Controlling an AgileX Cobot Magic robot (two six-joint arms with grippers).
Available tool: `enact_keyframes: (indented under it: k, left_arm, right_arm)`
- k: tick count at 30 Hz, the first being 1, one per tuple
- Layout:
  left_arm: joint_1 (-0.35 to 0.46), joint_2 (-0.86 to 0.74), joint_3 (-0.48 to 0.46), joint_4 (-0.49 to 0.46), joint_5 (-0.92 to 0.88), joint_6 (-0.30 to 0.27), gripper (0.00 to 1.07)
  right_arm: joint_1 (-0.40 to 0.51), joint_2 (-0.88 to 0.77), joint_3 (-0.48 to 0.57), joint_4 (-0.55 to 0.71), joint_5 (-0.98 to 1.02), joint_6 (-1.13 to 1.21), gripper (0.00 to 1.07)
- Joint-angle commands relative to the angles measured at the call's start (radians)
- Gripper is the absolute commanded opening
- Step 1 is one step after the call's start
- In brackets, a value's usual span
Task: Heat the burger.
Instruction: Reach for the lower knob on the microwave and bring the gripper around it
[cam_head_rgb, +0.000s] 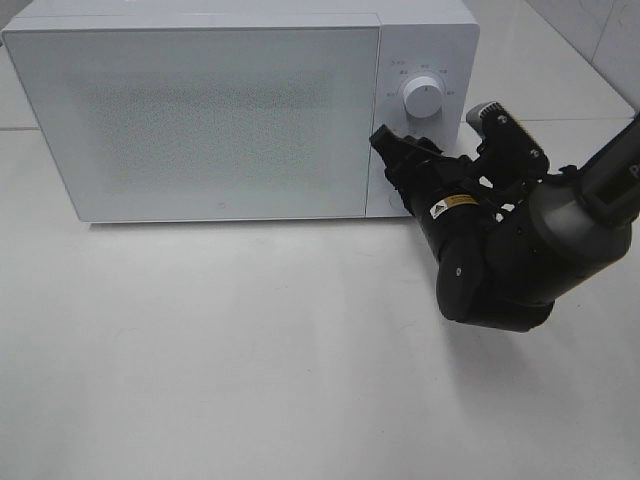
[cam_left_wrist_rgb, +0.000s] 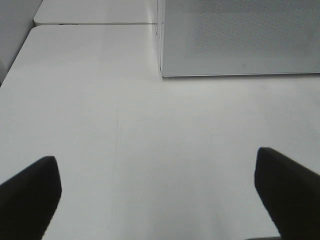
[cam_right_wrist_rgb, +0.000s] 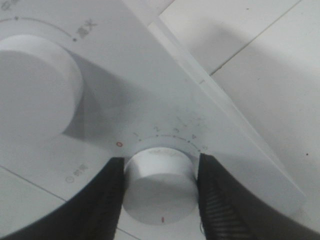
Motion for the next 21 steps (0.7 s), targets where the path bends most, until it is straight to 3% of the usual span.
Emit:
enact_keyframes:
  k: [1, 21]
  left_arm:
    - [0.004, -0.019, 0.000, -0.004, -0.004, -0.006, 0.98]
    - [0.004, -0.019, 0.000, -0.004, -0.004, -0.006, 0.98]
  right_arm:
    - [0.012, -0.008, -0.012, -0.134, -0.190, 0.120, 0.00]
    - [0.012, -0.008, -0.012, -0.137, -0.190, 0.719, 0.00]
